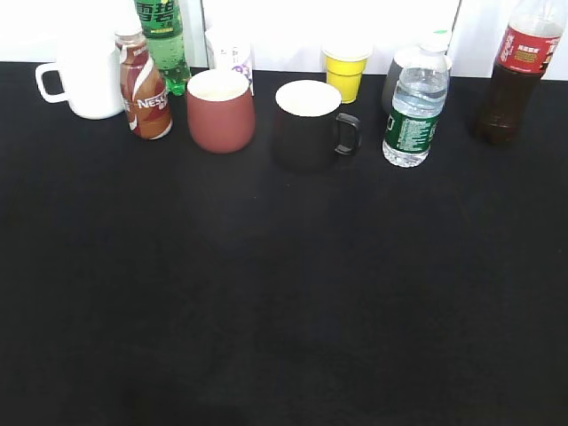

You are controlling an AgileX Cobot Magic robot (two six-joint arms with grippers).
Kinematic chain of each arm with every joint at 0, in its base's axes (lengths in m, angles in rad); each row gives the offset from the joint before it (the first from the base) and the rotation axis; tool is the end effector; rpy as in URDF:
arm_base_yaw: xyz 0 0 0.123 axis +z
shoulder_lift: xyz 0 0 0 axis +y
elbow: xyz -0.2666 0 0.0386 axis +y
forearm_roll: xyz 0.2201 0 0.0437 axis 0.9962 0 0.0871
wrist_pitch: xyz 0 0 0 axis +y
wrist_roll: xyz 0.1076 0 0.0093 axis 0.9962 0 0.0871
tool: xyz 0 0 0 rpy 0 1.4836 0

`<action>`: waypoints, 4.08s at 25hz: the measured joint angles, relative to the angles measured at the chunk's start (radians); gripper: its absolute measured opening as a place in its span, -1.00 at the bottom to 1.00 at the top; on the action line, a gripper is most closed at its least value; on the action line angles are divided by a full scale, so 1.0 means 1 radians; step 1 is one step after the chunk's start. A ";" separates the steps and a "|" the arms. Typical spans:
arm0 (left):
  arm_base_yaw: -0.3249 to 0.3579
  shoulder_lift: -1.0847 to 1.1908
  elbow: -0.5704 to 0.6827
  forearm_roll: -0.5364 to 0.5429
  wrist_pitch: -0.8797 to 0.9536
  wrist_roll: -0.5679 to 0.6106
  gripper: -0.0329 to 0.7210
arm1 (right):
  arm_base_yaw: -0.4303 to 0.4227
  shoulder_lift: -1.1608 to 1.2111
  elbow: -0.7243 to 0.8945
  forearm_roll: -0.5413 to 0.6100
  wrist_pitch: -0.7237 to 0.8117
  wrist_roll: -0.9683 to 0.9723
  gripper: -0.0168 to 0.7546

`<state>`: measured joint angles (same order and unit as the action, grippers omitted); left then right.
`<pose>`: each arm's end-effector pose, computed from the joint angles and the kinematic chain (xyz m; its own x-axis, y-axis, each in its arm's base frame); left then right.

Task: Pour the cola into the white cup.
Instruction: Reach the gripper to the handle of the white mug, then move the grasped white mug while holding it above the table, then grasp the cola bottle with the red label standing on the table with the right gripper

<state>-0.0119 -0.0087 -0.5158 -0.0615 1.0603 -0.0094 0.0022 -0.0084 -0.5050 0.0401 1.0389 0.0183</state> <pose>-0.0012 -0.0058 0.2605 -0.4350 -0.0342 -0.8998 0.0431 0.9973 -0.0588 0.0010 0.0037 0.2597 -0.4251 0.0377 -0.9044 -0.0171 0.9986 0.0496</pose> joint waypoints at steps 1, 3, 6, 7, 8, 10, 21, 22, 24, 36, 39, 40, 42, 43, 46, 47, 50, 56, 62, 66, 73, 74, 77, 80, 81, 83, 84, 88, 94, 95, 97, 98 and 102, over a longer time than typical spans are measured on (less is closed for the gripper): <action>0.000 0.000 0.000 0.000 0.000 0.000 0.78 | 0.000 0.000 0.000 0.000 0.000 0.000 0.53; 0.000 0.000 0.000 0.000 0.000 0.000 0.78 | 0.000 0.000 0.000 0.000 0.000 0.000 0.53; 0.000 0.000 0.000 0.000 0.000 0.000 0.70 | 0.000 0.000 0.000 0.000 0.000 0.000 0.53; 0.000 0.000 0.000 -0.003 0.000 0.000 0.59 | 0.000 0.000 0.000 0.000 0.000 0.000 0.53; 0.000 0.000 0.000 -0.010 -0.001 0.000 0.50 | 0.000 0.000 0.000 0.000 0.000 0.000 0.53; 0.000 0.000 -0.018 -0.011 -0.055 0.000 0.43 | 0.000 0.000 0.000 0.000 0.000 0.000 0.53; 0.000 0.661 0.073 0.082 -1.286 0.000 0.42 | 0.000 0.000 0.000 0.000 0.000 0.000 0.53; 0.000 0.785 0.073 0.082 -1.403 0.000 0.42 | 0.000 0.000 0.000 0.000 0.000 0.000 0.53; 0.000 1.031 0.074 0.082 -1.584 0.000 0.42 | 0.000 0.000 0.000 0.000 0.000 0.000 0.53; 0.059 1.902 -0.292 0.047 -1.946 0.000 0.40 | 0.000 0.000 0.000 0.000 0.000 0.000 0.53; 0.063 2.015 -0.414 0.075 -1.893 0.000 0.33 | 0.000 0.000 0.000 0.000 0.000 0.000 0.53; 0.063 2.045 -0.454 0.076 -1.868 0.000 0.32 | 0.000 0.000 0.000 0.000 0.000 0.000 0.53; 0.063 2.096 -0.531 0.076 -1.828 0.000 0.32 | 0.000 0.000 0.000 0.000 0.000 0.000 0.53; 0.065 2.119 -0.567 0.076 -1.812 0.000 0.30 | 0.000 0.000 0.000 0.000 0.000 0.000 0.53; 0.065 2.200 -0.677 0.074 -1.767 0.000 0.09 | 0.000 0.000 0.000 0.000 0.000 0.000 0.53; 0.065 2.227 -0.721 0.074 -1.750 0.000 0.05 | 0.000 0.000 0.000 0.001 0.000 0.000 0.53; 0.065 2.278 -0.808 0.061 -1.733 -0.001 -0.12 | 0.000 0.000 0.000 0.001 0.000 0.000 0.53; 0.065 2.306 -0.843 0.061 -1.757 -0.005 -0.81 | 0.000 0.000 0.000 0.001 0.000 0.000 0.53; 0.068 2.140 -0.746 0.061 -1.758 0.009 -0.81 | 0.000 0.000 0.000 0.001 0.000 0.000 0.53; 0.066 1.869 -0.442 0.061 -1.799 0.009 -0.81 | 0.000 0.000 0.000 0.001 0.000 0.000 0.53; -0.093 1.280 0.057 0.079 -1.708 0.009 -0.81 | 0.000 0.000 -0.020 -0.003 -0.167 0.000 0.53; -0.138 1.233 0.067 0.085 -1.677 0.009 -0.81 | 0.000 0.008 -0.010 -0.006 -0.285 0.000 0.53; -0.267 1.185 0.071 0.093 -1.624 0.009 -0.81 | 0.000 0.176 0.087 -0.006 -0.689 0.000 0.53; -0.379 1.185 0.071 0.094 -1.608 0.009 -0.81 | 0.000 0.449 0.139 -0.006 -1.020 0.000 0.53; -0.403 1.185 0.071 0.096 -1.607 0.009 -0.81 | 0.000 0.561 0.140 -0.001 -1.110 0.000 0.53; -0.413 1.186 0.071 0.097 -1.607 0.009 -0.81 | 0.000 0.766 0.140 -0.002 -1.322 0.000 0.53; -0.413 1.186 0.071 0.097 -1.607 0.009 -0.81 | 0.000 0.894 0.140 -0.002 -1.458 0.000 0.53; -0.413 1.186 0.071 0.097 -1.607 0.009 -0.81 | 0.000 1.297 0.141 -0.002 -1.937 0.000 0.53; -0.413 1.186 0.071 0.097 -1.607 0.009 -0.81 | 0.000 1.727 0.029 -0.011 -2.121 0.045 0.79; -0.413 1.186 0.071 0.097 -1.607 0.009 -0.81 | 0.000 1.774 -0.008 -0.021 -2.122 0.053 0.79; -0.413 1.186 0.071 0.097 -1.607 0.009 -0.81 | 0.000 1.860 -0.093 -0.027 -2.123 0.059 0.79; -0.413 1.186 0.071 0.097 -1.607 0.009 -0.81 | -0.001 1.900 -0.141 -0.027 -2.123 0.060 0.79; -0.413 1.186 0.071 0.097 -1.607 0.009 -0.81 | -0.002 2.021 -0.299 -0.028 -2.115 0.061 0.78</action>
<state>-0.4249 1.1770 -0.4448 0.0351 -0.5465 0.0000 0.0000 2.0131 -0.8039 0.0121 -1.0758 0.0793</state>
